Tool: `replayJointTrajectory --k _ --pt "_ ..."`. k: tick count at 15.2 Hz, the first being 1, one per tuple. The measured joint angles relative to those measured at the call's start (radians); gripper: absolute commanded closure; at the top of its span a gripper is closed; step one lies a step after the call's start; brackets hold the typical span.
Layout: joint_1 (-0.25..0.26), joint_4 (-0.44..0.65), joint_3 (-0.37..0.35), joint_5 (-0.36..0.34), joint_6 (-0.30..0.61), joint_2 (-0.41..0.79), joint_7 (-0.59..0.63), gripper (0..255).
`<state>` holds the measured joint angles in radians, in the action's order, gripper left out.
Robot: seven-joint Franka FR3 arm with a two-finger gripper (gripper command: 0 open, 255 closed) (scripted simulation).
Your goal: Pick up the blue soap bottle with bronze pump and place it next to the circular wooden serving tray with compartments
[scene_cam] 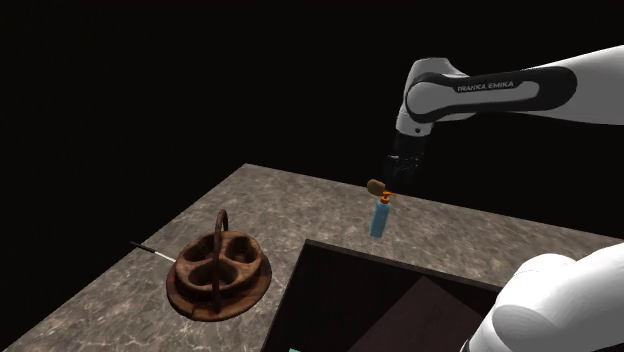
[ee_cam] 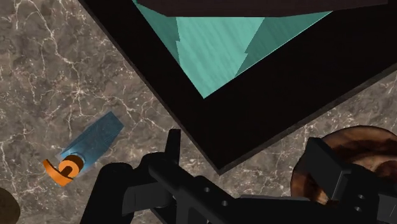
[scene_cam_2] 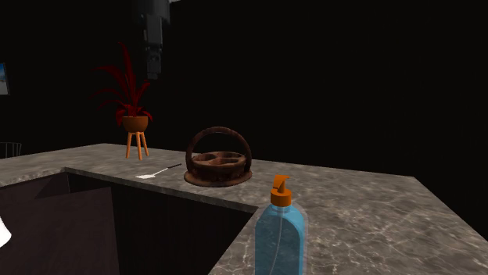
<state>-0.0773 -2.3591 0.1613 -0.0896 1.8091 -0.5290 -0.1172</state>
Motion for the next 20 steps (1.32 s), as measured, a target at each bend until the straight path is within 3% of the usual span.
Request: replayJointTrajectory --k 11,20 --pt "-0.039 0.158 0.149 0.002 0.179 0.352 -0.206 0" --pt "-0.097 0.423 0.210 0.110 0.245 0.712 -0.387 0"
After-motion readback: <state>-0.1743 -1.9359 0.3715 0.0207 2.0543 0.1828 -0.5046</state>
